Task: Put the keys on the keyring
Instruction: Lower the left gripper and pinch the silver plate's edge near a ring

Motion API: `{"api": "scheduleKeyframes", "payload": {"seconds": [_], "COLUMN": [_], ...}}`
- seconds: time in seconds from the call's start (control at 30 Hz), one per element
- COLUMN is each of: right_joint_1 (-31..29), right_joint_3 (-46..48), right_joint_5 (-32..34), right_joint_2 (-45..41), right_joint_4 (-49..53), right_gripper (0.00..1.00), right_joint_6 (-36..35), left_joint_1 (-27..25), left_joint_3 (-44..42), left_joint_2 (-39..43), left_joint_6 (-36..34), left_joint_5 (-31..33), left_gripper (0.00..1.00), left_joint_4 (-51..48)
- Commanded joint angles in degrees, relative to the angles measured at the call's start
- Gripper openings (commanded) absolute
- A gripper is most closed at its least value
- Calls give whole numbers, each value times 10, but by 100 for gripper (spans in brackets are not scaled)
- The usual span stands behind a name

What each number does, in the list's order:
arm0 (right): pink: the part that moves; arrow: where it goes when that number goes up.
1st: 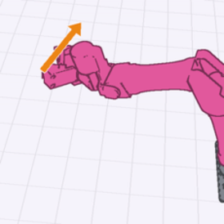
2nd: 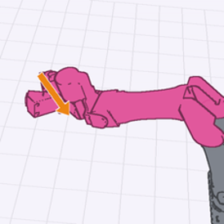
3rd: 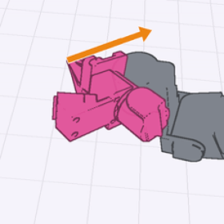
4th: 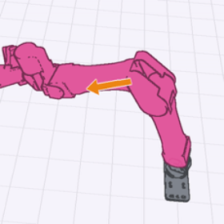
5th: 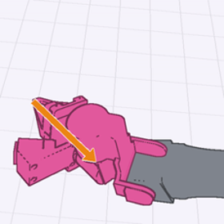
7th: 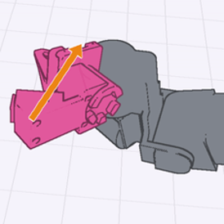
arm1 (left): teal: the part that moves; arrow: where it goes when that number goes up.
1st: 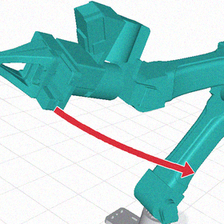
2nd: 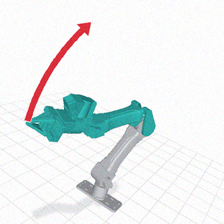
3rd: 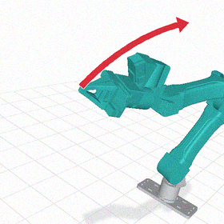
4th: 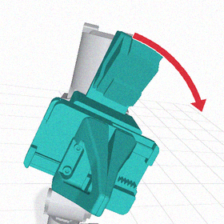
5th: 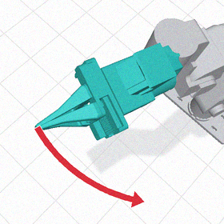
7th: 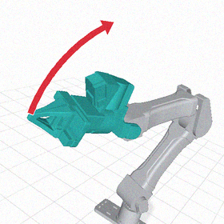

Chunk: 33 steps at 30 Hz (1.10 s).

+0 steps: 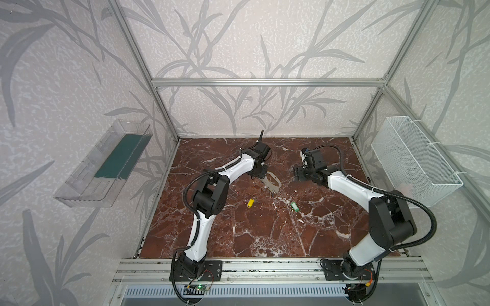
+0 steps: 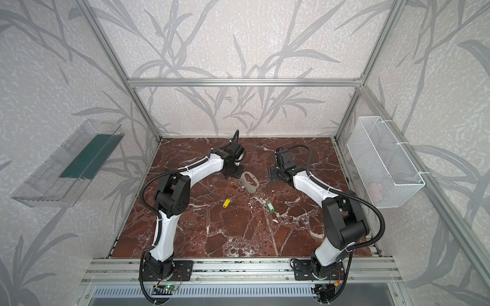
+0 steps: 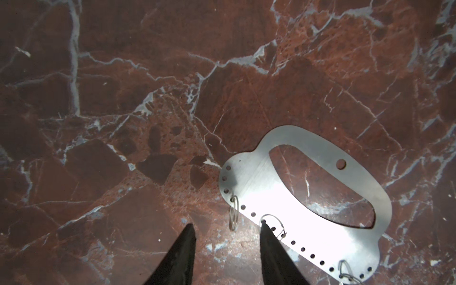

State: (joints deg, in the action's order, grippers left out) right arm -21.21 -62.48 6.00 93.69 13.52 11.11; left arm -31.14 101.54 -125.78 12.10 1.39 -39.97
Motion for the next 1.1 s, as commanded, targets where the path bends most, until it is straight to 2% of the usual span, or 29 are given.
{"api": "scheduleKeyframes", "payload": {"seconds": [0.0,0.57,1.07], "right_joint_1": [4,6,6], "right_joint_3": [5,3,3], "right_joint_5": [6,12,12], "right_joint_2": [-15,-11,-11], "right_joint_4": [8,11,15], "right_gripper": [80,80,80], "right_joint_6": [-2,-5,-8], "left_joint_1": [-3,-5,-6], "left_joint_3": [22,34,42], "left_joint_2": [-19,-36,-48], "left_joint_6": [-4,-6,-8], "left_joint_5": [14,11,5], "left_gripper": [42,28,21], "left_joint_4": [-16,-16,-24]}}
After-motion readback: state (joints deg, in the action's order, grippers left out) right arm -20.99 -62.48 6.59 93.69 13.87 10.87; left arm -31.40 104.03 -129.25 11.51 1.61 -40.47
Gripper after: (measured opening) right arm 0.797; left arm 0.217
